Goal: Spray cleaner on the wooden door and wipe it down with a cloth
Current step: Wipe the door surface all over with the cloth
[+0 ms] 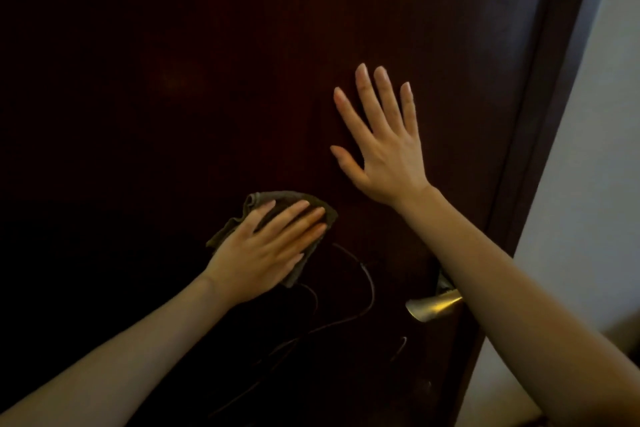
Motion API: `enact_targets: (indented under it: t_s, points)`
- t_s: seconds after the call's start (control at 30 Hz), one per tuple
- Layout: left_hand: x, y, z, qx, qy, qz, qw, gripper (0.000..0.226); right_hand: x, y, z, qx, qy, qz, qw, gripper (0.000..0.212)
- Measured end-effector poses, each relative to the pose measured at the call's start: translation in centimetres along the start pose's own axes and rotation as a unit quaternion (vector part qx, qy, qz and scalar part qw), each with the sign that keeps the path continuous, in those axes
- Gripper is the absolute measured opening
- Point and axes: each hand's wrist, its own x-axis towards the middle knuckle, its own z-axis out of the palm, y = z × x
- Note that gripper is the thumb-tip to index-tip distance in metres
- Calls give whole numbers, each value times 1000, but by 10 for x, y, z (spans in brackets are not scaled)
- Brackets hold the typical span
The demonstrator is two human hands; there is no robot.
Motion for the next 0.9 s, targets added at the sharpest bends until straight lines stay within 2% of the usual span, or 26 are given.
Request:
enact_targets:
  t_s: [0.3,0.67,0.8,0.9]
  points:
    - [1,-2,2,14,-28,87,996,59,-12,1,8,3,34,36,999,57]
    - [8,7,5,-20,4,109,994,52,-39,4,18,24,96,179,979,59]
    - [14,37,12,-14,-40,178,983,59,-55,7,20,29,78,183,980,57]
    - [17,35,18,32,-40,239,970,66,-61,13,17,31,61,156,985,56]
